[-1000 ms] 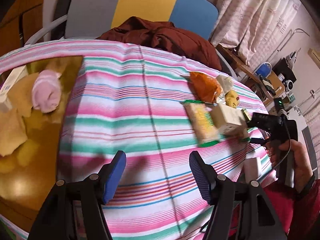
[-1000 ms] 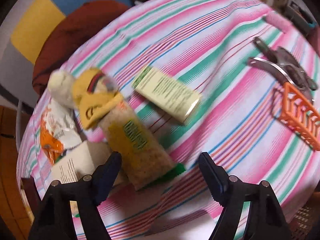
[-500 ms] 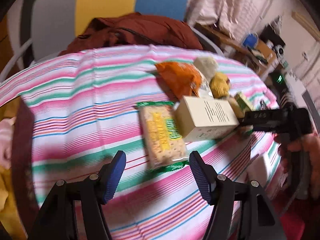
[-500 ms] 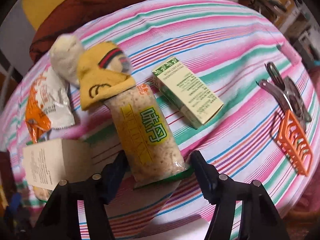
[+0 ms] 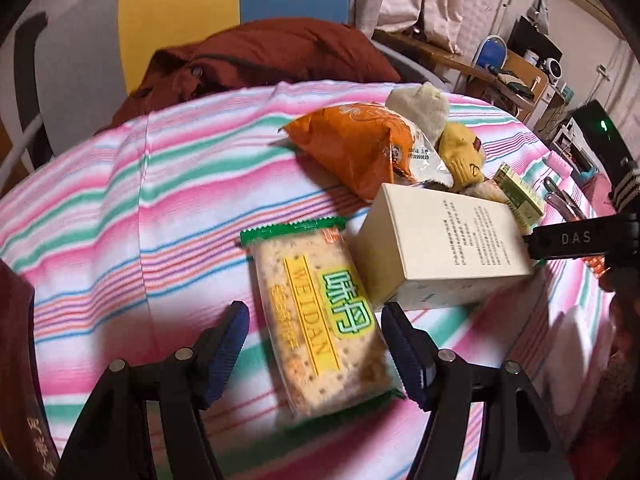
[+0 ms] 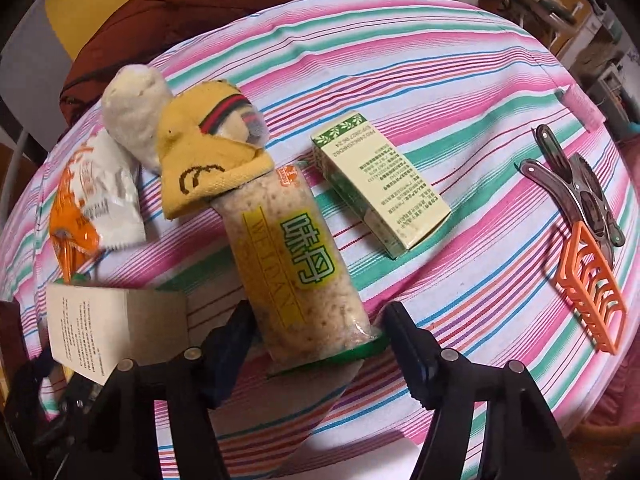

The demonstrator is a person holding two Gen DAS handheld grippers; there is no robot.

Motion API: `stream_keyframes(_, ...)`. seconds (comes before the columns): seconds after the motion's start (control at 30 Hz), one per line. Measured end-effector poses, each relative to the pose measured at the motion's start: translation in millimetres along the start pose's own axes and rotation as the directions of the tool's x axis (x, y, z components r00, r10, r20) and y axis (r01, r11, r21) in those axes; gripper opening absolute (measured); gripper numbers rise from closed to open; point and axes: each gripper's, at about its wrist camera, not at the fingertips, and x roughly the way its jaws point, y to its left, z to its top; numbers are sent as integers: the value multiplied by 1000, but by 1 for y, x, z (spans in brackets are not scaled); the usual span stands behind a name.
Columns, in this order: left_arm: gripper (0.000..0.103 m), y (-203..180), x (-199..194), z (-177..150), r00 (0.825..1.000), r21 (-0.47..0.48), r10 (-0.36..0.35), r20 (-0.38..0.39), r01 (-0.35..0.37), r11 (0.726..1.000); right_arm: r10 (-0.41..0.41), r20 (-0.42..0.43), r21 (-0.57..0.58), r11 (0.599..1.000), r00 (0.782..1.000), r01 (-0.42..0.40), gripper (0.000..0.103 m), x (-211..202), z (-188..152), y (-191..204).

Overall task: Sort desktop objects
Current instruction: 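Grasp the long clear snack bag with the right tool while the left tool grasps the WEIDAN cracker pack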

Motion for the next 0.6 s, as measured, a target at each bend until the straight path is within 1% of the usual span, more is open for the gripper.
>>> stream_keyframes(0.03, 69, -3, 0, -4, 1000, 38, 18, 18, -18, 999, -9, -1, -12, 1000, 1000, 9, 70, 1, 0, 3)
stream_keyframes(0.1, 58, -8, -1, -10, 997, 90, 59, 57, -64, 994, -23, 1, -26, 999, 1000, 23, 70, 2, -1, 8)
stream_keyframes(0.13, 56, -5, -4, -13, 996, 86, 52, 69, -58, 995, -22, 1, -24, 999, 1000, 22, 70, 3, 0, 9)
stream_keyframes(0.17, 50, -2, -6, -14, 996, 69, 44, 71, -49, 996, -17, 2, -18, 1000, 1000, 17, 70, 3, 0, 9)
stream_keyframes(0.23, 49, 11, -12, -17, 997, 3, 1, 78, -1, 1000, -14, 3, -10, 1000, 1000, 14, 68, 3, 0, 10)
stream_keyframes(0.27, 49, 14, -14, -19, 996, -10, -10, 84, 10, 1000, -14, 4, -6, 1000, 1000, 14, 68, 3, 0, 11)
stream_keyframes(0.43, 49, 16, -27, -36, 994, -13, 3, 112, -2, 1000, 11, 15, 29, 1000, 1000, -11, 65, 2, 0, 12)
stream_keyframes(0.6, 49, 22, -36, -50, 991, -33, -7, 136, 12, 999, 56, 29, 71, 996, 998, -58, 65, -1, 0, 13)
